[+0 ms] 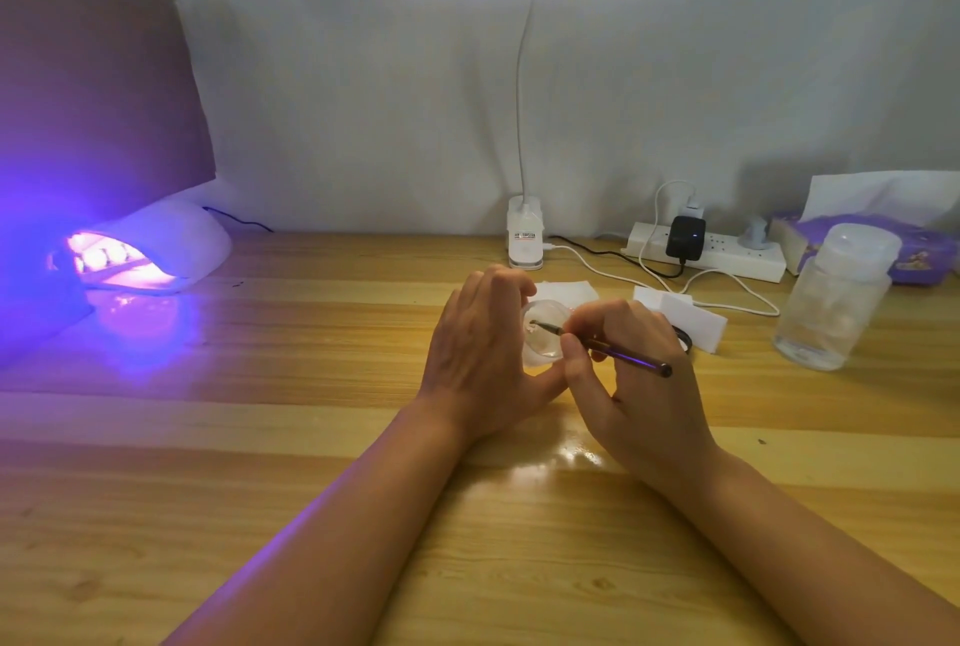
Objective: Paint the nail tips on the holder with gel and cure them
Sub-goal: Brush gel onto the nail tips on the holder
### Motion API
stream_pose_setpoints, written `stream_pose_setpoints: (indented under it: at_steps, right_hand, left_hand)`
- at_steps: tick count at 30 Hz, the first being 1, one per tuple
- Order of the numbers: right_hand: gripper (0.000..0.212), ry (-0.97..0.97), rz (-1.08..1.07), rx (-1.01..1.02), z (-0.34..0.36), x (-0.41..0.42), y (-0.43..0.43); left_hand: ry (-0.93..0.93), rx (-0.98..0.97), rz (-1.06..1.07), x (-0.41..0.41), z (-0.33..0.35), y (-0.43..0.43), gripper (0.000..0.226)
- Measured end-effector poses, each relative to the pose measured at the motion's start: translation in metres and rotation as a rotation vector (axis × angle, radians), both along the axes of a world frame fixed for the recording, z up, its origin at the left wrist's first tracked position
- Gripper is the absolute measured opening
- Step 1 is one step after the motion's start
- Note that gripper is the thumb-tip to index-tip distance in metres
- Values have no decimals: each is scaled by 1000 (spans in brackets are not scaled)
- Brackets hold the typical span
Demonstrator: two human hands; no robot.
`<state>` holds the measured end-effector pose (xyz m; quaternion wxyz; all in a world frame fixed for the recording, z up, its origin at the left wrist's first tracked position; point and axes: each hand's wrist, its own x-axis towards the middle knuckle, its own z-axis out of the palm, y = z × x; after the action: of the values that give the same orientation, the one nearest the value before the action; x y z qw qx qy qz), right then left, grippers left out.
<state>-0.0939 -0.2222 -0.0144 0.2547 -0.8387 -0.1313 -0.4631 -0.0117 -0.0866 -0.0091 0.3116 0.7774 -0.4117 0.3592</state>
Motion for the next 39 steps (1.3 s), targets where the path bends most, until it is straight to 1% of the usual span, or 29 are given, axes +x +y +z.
stream_pose_setpoints:
  at_steps: [8,15,23,25,31,35,37,39]
  right_hand:
    - [2,-36,13,16,-1,1,-1]
    - [7,-10,35,15,1,0,1]
    - [15,16,6,44,2,-1,1]
    - [13,7,9,67,2,-2,0]
    - [18,-53,65,119,4,-4,2]
    - [20,-23,150,241,7,-5,3]
    - [17,-16,185,329,9,-5,5]
    - [10,10,157,406,11,-4,4]
  left_hand:
    - [-13,-14,11,-1,0,-1,53]
    - [-3,2,-4,0,0,-3,51]
    - [-20,12,12,-1,0,-2,57]
    - [11,-1,22,-1,0,-2,60]
    - [128,-32,81,4,-3,0,65]
    - [186,-55,126,10,-5,0,68]
    - [243,-115,160,13,-5,2,67]
    - [327,-202,228,18,-4,3,65]
